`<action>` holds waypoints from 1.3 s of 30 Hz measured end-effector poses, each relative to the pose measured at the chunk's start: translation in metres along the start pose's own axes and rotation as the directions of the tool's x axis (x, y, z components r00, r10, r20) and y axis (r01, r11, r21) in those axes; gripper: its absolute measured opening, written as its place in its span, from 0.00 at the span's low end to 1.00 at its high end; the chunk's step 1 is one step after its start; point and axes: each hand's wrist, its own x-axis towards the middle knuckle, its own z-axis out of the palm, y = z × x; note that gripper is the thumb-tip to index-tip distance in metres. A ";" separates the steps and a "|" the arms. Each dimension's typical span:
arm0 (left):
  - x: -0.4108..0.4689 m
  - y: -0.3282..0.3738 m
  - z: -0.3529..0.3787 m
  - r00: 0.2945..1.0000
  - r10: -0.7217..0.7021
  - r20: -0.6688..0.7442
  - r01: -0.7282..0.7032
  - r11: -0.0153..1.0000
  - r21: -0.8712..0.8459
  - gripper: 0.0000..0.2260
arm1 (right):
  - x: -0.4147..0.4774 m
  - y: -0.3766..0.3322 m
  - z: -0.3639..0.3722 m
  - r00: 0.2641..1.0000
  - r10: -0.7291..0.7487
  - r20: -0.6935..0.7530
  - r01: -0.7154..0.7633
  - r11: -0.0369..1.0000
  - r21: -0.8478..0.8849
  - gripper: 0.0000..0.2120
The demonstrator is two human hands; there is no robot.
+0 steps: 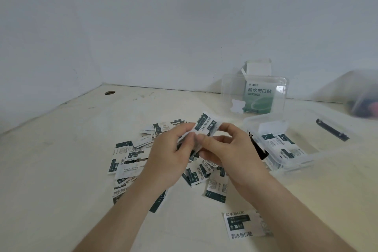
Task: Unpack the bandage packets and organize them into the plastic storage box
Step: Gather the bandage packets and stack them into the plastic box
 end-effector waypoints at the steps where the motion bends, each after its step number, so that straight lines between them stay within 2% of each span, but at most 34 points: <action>1: 0.000 0.000 0.001 1.000 -0.001 0.010 0.001 0.999 -0.038 0.14 | 0.001 0.000 -0.001 1.000 0.005 0.012 -0.005 0.999 0.032 0.21; 4: 0.001 -0.001 -0.002 1.000 -0.005 0.005 0.006 0.990 -0.140 0.22 | 0.001 -0.001 -0.001 1.000 0.001 0.026 -0.004 0.996 0.093 0.20; 6: 0.001 0.004 -0.005 0.999 0.020 0.031 -0.014 0.978 -0.208 0.17 | 0.000 0.000 0.000 1.000 -0.015 0.002 0.015 0.997 0.075 0.16; 10: -0.001 0.009 -0.004 0.987 -0.038 0.158 0.090 0.936 -0.340 0.12 | 0.000 0.001 -0.002 1.000 -0.029 -0.010 0.028 0.994 -0.109 0.10; 14: -0.006 0.009 0.001 0.959 -0.043 0.282 0.171 0.877 -0.449 0.15 | -0.004 0.003 0.005 0.989 0.078 0.125 -0.083 0.996 0.038 0.09; 17: -0.009 0.003 0.007 0.938 -0.028 0.347 0.141 0.942 -0.306 0.21 | -0.004 0.006 0.007 0.987 0.106 0.123 -0.121 0.985 0.119 0.11; 19: -0.007 0.001 0.009 0.946 -0.015 0.324 0.115 0.949 -0.292 0.23 | -0.003 0.004 0.006 0.989 0.080 0.120 -0.103 0.975 0.196 0.11; 23: -0.002 0.003 0.003 0.963 -0.062 0.263 0.182 0.870 -0.458 0.24 | -0.002 0.000 0.004 0.976 0.016 0.216 -0.073 0.964 0.257 0.14; 26: -0.004 0.006 0.001 0.909 -0.041 0.415 0.294 0.769 -0.567 0.27 | -0.003 -0.002 0.003 0.979 0.066 0.194 -0.112 0.965 0.238 0.14; 29: -0.007 0.008 0.002 0.850 -0.010 0.527 0.283 0.853 -0.440 0.28 | -0.005 -0.003 -0.001 0.984 0.143 0.103 -0.163 0.961 0.223 0.13; 31: -0.004 0.006 0.003 0.905 -0.069 0.419 0.216 0.924 -0.314 0.24 | -0.003 -0.005 -0.003 0.993 0.113 0.034 -0.118 0.955 0.272 0.10; 33: 0.001 -0.003 0.001 0.973 -0.073 0.218 0.088 0.994 -0.062 0.20 | -0.001 -0.008 -0.004 0.996 0.068 -0.058 -0.051 0.966 0.253 0.06; 34: 0.002 -0.008 0.000 0.983 -0.035 0.179 0.012 0.992 0.126 0.19 | 0.001 -0.007 -0.004 0.995 0.042 -0.096 -0.020 0.975 0.222 0.05; 36: 0.002 -0.016 0.000 0.970 0.007 0.241 -0.107 0.908 0.405 0.21 | 0.003 -0.004 -0.003 0.989 -0.002 -0.149 0.023 0.990 0.136 0.05; 39: 0.002 -0.018 0.004 0.930 -0.043 0.364 -0.166 0.837 0.521 0.27 | 0.004 -0.001 -0.003 0.983 -0.089 -0.160 0.085 0.996 -0.035 0.05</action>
